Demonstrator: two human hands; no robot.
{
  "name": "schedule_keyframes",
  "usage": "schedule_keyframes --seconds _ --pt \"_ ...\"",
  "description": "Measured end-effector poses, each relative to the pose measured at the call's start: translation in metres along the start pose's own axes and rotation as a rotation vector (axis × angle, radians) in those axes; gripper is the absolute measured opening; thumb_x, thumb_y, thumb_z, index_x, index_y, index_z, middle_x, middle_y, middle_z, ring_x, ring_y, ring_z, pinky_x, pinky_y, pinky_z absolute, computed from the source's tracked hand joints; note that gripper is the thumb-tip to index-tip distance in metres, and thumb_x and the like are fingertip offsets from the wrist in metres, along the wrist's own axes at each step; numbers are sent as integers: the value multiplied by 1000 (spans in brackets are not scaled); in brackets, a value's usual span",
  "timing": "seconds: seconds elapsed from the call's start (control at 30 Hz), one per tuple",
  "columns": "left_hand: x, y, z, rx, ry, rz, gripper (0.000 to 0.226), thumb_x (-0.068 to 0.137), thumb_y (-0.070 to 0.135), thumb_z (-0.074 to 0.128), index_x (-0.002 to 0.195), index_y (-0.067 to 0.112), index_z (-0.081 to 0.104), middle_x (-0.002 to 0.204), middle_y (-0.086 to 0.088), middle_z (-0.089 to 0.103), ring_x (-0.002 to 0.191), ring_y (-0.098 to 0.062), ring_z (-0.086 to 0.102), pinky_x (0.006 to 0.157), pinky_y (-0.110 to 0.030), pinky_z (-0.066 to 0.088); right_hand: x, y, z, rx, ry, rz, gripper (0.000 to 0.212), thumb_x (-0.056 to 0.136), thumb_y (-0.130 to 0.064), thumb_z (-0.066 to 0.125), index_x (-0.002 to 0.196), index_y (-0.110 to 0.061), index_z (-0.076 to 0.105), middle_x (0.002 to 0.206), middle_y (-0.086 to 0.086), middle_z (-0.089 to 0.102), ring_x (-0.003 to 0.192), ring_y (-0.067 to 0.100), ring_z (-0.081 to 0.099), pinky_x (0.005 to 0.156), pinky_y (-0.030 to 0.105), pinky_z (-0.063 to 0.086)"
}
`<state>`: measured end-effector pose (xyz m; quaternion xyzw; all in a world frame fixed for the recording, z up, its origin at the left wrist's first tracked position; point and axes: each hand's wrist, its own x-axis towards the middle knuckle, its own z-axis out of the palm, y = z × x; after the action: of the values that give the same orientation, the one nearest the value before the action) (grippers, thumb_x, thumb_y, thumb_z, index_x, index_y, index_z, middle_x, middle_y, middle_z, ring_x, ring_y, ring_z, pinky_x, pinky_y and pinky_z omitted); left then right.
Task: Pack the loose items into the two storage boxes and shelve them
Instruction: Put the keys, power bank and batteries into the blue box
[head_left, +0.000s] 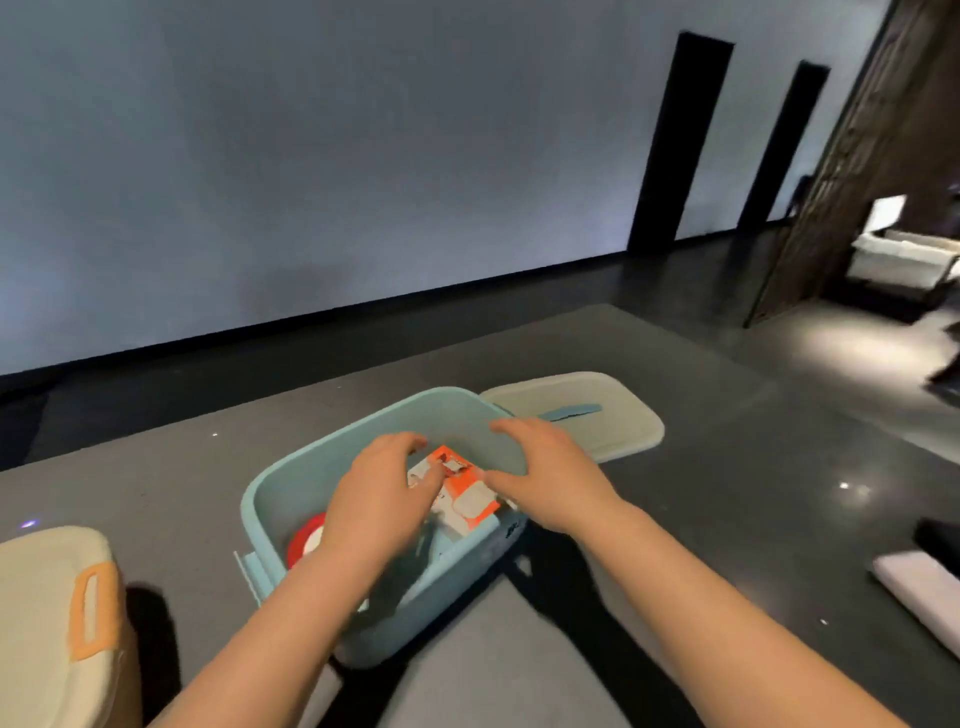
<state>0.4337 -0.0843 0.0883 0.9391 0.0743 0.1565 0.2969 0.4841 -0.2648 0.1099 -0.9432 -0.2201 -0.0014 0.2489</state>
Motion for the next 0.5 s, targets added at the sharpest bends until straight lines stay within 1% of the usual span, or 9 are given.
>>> schedule_keyframes --seconds 0.07,0.13,0.2,0.3,0.4,0.5 --pt "-11 28 11 -71 -25 126 35 86 32 60 121 24 58 122 3 59 113 -16 54 93 -33 44 -44 13 -12 18 119 73 59 87 -42 60 142 -32 40 142 -5 44 131 17 38 103 36 38" --pt "-25 60 31 -131 -96 234 36 84 29 63 119 21 60 120 2 61 111 -17 55 94 -33 42 -93 34 -21 5 205 211 60 87 -40 59 142 -31 39 143 -4 44 131 18 37 104 36 38" --pt "-42 90 55 -185 -172 322 36 83 26 66 119 20 60 117 0 61 110 -18 55 93 -33 41 -140 60 -29 -31 242 382 59 88 -38 59 143 -29 39 144 -2 43 132 20 36 105 36 37" --pt "-83 144 101 -250 -349 447 37 84 27 66 119 23 58 117 3 60 109 -17 56 90 -32 42 -223 98 -44 -55 291 640 57 88 -35 58 142 -26 42 143 2 44 131 23 37 106 34 35" --pt "-127 194 140 -321 -481 544 36 84 26 66 119 23 59 118 4 60 110 -17 55 92 -34 44 -298 127 -59 -73 312 809 55 87 -35 57 139 -28 44 143 0 44 132 21 38 106 34 36" --pt "-166 244 172 -337 -593 648 36 84 28 65 119 25 58 119 6 58 112 -15 53 95 -31 41 -360 153 -73 -75 386 940 56 85 -38 59 139 -32 44 140 -3 46 131 19 39 104 32 38"
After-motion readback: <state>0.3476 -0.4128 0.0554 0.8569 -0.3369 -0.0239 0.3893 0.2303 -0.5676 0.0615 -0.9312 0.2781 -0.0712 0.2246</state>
